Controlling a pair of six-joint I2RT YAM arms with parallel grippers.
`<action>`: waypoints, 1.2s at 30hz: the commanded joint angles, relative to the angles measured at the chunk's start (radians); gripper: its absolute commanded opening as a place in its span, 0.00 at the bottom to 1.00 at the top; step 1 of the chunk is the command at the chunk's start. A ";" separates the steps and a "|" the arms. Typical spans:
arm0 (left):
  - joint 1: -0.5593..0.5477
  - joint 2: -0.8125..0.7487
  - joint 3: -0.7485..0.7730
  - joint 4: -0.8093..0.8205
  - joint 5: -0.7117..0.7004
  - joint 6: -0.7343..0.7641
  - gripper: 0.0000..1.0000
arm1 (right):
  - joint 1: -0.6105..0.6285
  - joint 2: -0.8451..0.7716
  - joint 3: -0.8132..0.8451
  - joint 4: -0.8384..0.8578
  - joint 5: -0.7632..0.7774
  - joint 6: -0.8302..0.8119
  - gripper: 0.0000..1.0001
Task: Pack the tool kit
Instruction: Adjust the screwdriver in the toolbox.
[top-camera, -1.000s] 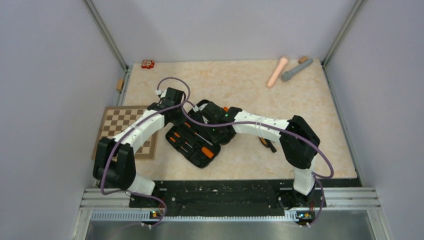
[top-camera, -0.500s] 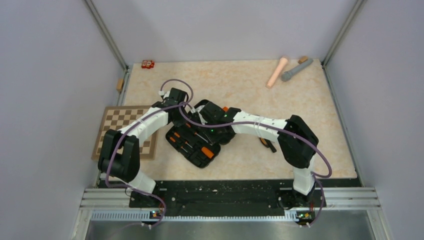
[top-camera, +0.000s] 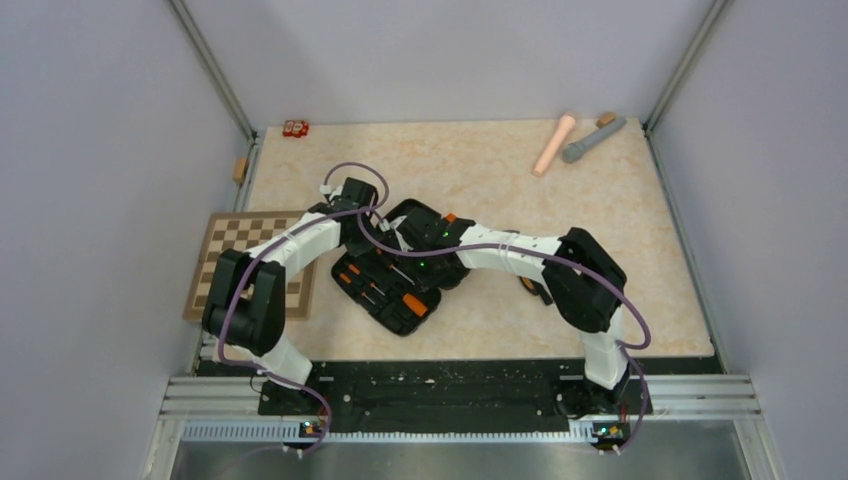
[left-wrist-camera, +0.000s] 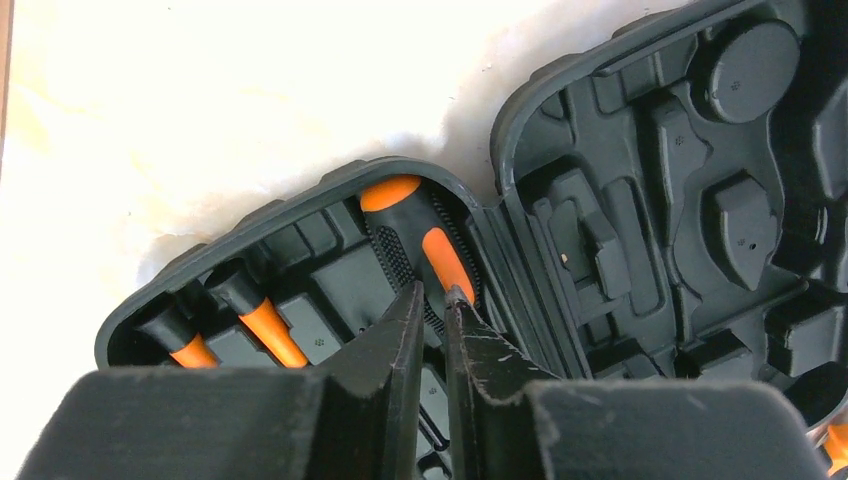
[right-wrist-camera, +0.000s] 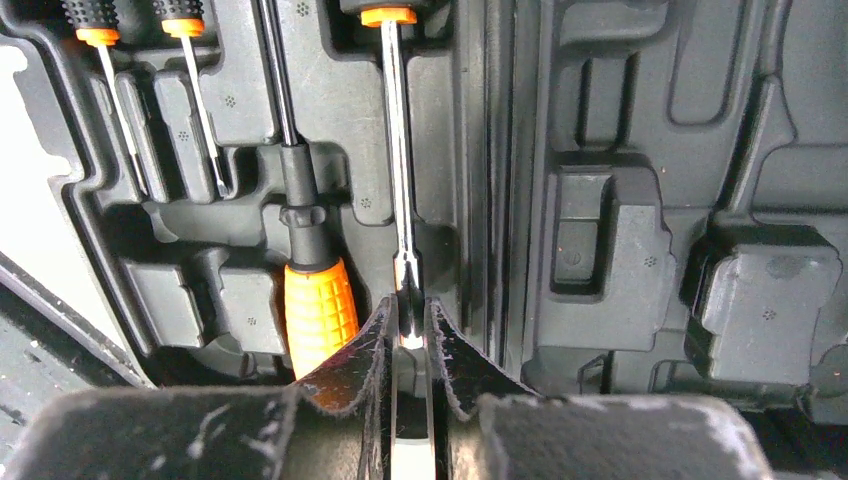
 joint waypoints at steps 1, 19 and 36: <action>-0.006 0.042 0.007 0.043 0.003 0.010 0.17 | 0.003 0.016 0.002 0.009 0.024 -0.020 0.09; -0.007 0.149 -0.047 0.024 0.081 0.003 0.00 | 0.002 0.164 -0.044 0.016 0.028 0.009 0.00; -0.062 0.132 -0.126 0.049 0.068 -0.027 0.00 | -0.011 0.270 -0.046 0.026 0.085 0.033 0.00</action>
